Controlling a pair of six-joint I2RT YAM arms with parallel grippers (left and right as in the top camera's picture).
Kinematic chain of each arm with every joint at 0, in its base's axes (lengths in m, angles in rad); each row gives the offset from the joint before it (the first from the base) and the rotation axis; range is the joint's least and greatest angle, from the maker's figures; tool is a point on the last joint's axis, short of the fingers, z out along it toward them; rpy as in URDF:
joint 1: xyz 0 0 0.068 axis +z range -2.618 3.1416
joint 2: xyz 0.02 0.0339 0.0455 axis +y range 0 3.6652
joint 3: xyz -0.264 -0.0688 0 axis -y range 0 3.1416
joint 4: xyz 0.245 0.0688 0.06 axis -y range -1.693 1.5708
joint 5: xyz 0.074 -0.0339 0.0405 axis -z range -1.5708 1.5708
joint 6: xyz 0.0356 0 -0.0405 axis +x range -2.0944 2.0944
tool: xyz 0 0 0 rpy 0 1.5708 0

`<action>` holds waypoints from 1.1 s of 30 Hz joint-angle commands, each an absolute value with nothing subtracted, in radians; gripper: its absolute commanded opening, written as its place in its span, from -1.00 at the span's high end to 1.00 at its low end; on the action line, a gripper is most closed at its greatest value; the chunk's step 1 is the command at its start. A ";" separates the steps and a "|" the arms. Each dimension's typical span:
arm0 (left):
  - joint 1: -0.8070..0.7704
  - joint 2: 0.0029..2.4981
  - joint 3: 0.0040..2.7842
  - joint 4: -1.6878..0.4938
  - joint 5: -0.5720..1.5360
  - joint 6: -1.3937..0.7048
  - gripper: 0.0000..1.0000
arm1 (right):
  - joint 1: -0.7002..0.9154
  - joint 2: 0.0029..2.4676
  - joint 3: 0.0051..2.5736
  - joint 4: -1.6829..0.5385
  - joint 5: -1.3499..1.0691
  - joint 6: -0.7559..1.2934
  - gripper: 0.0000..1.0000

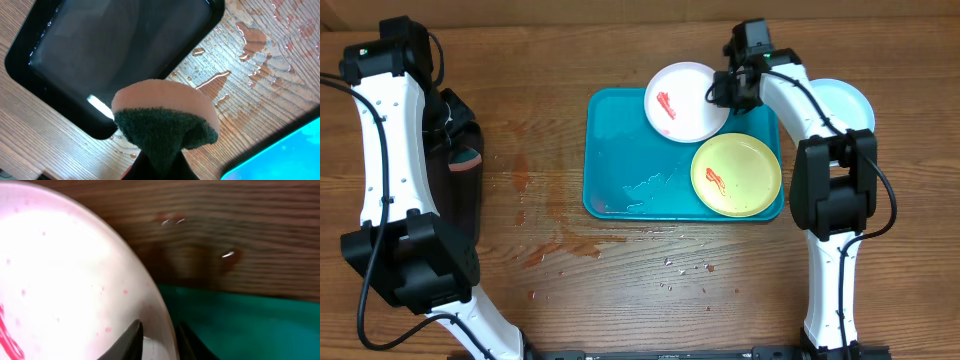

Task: Clean dirty plates on tray and stack at the side
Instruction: 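Move the right gripper to the white plate's rim and grasp it, then bring the sponge in the left gripper onto the white plate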

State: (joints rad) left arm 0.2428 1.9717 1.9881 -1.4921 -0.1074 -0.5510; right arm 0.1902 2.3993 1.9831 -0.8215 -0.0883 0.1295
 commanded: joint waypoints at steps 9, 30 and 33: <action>0.241 1.956 1.983 -1.488 -0.102 -0.553 0.92 | 0.311 2.371 2.006 -1.036 -0.091 0.187 0.66; 0.233 1.956 1.983 -1.486 -0.012 -0.512 0.92 | 0.316 2.399 1.938 -0.879 -0.116 0.101 0.50; 0.201 1.956 1.969 -1.473 0.098 -0.420 0.92 | 0.328 2.399 1.938 -0.915 -0.168 0.107 0.59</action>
State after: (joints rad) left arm 0.2379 1.9720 1.9877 -1.4864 -0.0265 -0.5201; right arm 0.3153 2.3936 1.9537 -0.8864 -0.1162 0.1131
